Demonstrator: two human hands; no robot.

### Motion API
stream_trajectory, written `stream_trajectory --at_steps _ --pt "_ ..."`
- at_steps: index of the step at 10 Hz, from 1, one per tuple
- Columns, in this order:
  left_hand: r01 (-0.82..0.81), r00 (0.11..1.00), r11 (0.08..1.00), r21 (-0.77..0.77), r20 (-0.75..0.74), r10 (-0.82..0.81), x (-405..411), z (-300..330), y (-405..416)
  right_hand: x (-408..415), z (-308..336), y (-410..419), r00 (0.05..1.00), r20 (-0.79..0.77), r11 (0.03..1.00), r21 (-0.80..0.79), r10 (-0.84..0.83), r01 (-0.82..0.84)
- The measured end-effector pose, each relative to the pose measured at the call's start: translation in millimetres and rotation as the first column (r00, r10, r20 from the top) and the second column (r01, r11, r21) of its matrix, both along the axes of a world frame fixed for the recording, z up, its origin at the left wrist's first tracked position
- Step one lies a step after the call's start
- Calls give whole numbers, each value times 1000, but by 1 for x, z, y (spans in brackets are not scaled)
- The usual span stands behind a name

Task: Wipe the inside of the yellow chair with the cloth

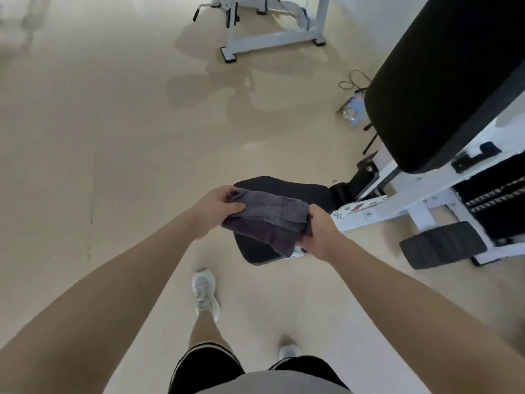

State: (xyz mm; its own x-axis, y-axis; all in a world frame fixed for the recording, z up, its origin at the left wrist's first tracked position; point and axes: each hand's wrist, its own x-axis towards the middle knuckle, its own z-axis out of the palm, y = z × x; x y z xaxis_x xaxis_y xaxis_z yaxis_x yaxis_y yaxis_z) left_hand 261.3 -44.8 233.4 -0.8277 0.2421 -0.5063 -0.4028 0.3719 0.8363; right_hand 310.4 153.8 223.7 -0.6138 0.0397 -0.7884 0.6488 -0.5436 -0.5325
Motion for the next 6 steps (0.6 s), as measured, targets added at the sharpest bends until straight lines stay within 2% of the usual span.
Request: stream_trajectory --at_steps 1,2,3,4,5,6 --pt "157 987 986 -53 -28 -159 -66 -25 11 -29 -28 -2 997 25 997 -31 -76 77" --pt "372 928 926 -58 7 -372 -114 -60 21 -48 -59 -14 995 47 986 145 -89 82" --pt "525 851 846 -98 42 -523 -145 -104 27 -58 -94 -30 976 136 922 371 -168 107" --pt "613 790 776 -148 117 -602 -159 -145 29 -59 -140 -38 946 291 845 534 -144 -35" --pt "706 703 650 -280 164 -692 -160 -171 27 -55 -169 -48 917 399 733 629 -19 -258" --pt "727 652 556 -404 153 -742 -159 -166 26 -52 -174 -50 925 380 688 674 -10 -269"
